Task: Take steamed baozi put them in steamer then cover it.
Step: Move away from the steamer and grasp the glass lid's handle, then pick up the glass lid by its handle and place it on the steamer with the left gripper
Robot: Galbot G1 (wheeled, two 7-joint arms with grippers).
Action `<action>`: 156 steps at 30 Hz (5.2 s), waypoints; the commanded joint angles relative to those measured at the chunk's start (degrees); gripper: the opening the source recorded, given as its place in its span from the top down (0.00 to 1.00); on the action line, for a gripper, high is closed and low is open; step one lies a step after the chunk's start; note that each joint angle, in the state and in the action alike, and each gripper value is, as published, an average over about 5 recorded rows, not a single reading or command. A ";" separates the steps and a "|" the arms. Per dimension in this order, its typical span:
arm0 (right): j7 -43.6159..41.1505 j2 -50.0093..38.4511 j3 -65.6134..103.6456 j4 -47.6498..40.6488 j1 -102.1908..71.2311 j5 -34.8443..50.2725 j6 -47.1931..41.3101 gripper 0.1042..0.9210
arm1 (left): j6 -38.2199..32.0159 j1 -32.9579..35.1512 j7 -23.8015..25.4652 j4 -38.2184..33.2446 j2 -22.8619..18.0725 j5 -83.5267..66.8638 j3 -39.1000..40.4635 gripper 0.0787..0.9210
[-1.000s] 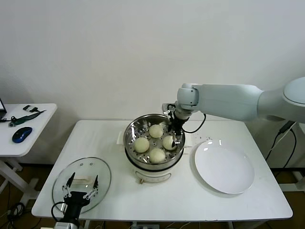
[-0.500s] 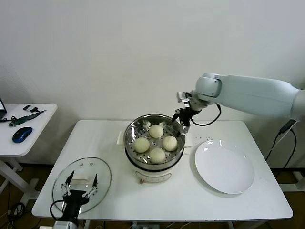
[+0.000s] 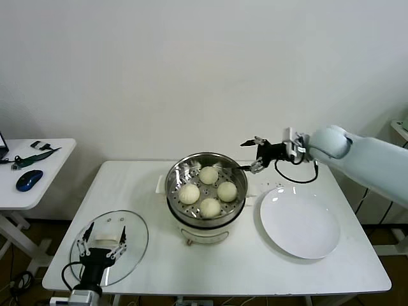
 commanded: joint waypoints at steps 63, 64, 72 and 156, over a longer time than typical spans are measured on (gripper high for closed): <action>14.31 21.71 94.38 10.68 -87.75 -17.92 6.31 0.12 | 0.78 -16.90 -5.79 25.48 2.63 75.03 -1.93 0.12; 14.28 21.75 94.38 10.63 -87.75 -18.05 6.34 0.12 | 0.74 -17.22 -6.07 25.89 2.64 74.88 -1.91 0.12; 13.56 22.58 94.33 9.94 -87.84 -19.64 6.92 0.12 | -0.34 -18.70 -7.50 28.22 2.74 74.60 -1.82 0.13; 13.44 23.72 94.15 2.48 -84.30 -30.27 7.39 0.12 | 48.95 -54.71 22.99 12.39 3.66 74.77 54.25 0.91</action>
